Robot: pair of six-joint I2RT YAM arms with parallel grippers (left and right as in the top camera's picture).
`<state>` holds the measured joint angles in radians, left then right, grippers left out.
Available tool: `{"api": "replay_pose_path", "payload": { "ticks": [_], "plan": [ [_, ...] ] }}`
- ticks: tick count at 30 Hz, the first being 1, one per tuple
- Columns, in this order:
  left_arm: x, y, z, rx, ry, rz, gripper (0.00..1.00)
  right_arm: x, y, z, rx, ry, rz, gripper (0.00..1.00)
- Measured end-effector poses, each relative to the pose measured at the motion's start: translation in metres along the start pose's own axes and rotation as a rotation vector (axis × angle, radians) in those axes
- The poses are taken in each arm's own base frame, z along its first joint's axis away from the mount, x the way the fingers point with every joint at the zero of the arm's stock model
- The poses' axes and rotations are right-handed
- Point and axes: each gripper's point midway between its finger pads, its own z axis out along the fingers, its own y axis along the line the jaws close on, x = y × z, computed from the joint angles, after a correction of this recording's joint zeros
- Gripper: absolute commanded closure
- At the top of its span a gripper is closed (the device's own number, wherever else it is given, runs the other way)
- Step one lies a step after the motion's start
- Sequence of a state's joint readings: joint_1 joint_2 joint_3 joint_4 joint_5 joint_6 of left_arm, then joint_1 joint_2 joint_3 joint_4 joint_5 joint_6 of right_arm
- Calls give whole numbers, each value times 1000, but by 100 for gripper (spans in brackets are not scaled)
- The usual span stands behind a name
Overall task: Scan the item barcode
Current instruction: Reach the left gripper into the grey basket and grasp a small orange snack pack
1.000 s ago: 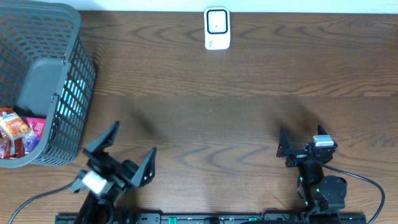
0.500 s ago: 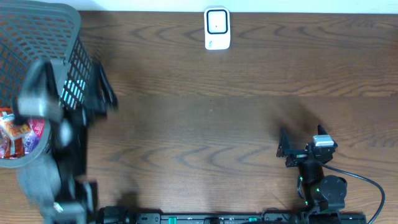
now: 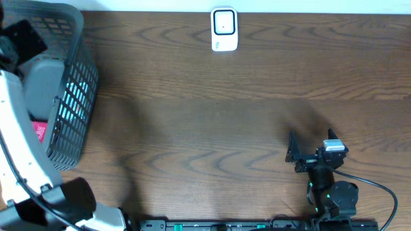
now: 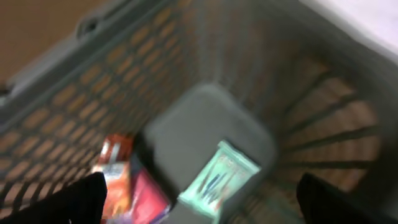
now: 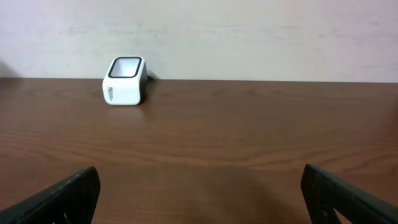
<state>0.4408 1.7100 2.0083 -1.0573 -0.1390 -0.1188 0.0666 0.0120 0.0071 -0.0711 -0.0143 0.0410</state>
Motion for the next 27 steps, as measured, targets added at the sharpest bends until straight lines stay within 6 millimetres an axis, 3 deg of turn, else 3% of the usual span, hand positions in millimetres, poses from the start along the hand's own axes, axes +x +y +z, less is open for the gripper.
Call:
{"api": "replay_pose_path", "payload": {
  "ticks": [7, 13, 20, 27],
  "plan": [
    [20, 57, 22, -123, 116, -150, 2, 0, 0, 0, 0, 0, 0, 1],
    [47, 68, 44, -170, 232, -182, 2, 0, 0, 0, 0, 0, 0, 1],
    [96, 85, 83, -295, 346, -228, 2, 0, 0, 0, 0, 0, 0, 1],
    [115, 105, 107, -339, 355, -274, 2, 0, 0, 0, 0, 0, 0, 1]
  ]
}}
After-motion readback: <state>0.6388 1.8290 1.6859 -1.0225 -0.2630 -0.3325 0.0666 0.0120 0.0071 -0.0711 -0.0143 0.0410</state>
